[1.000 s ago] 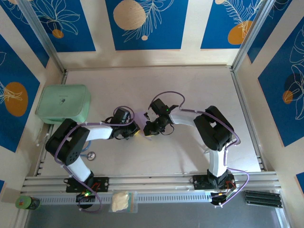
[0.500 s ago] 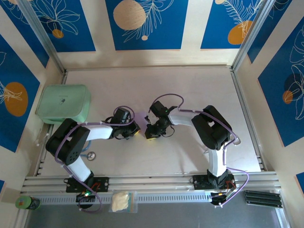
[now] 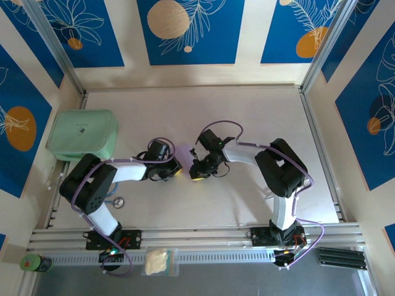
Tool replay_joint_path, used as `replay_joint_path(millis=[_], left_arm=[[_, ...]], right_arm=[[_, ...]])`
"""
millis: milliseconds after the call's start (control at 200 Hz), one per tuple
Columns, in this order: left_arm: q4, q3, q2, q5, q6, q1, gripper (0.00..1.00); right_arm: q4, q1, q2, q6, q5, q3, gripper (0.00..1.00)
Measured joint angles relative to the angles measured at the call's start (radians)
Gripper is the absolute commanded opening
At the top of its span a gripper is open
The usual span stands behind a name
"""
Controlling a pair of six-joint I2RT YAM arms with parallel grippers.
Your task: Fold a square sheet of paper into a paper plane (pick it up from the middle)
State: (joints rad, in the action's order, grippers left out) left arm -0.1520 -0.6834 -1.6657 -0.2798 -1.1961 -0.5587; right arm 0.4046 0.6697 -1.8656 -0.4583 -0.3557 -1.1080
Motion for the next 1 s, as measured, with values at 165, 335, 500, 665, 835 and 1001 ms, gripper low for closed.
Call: replay_joint_path(millis=[165,335,500,665,835,1001], left_arm=[[-0.002,0.0,0.0,0.0,0.001,0.0,0.09],[-0.016,0.0,-0.007,-0.008,0.003,0.0,0.09],[-0.018,0.0,-0.008,-0.01,0.012,0.0,0.09],[-0.023,0.0,-0.01,-0.014,0.019,0.0,0.09],[-0.025,0.0,-0.011,-0.015,0.019,0.0,0.08],[-0.025,0.0,-0.011,-0.015,0.019,0.0,0.08]], right_arm=[[-0.006,-0.018,-0.003,-0.029,0.02,-0.009,0.15],[-0.008,-0.01,-0.059,-0.041,0.019,-0.066,0.15],[-0.009,0.006,-0.07,-0.047,0.02,-0.079,0.15],[-0.003,0.012,-0.089,-0.048,0.035,-0.108,0.15],[0.013,0.012,-0.123,-0.048,0.046,-0.13,0.14],[0.031,0.016,-0.134,-0.047,0.045,-0.132,0.15]])
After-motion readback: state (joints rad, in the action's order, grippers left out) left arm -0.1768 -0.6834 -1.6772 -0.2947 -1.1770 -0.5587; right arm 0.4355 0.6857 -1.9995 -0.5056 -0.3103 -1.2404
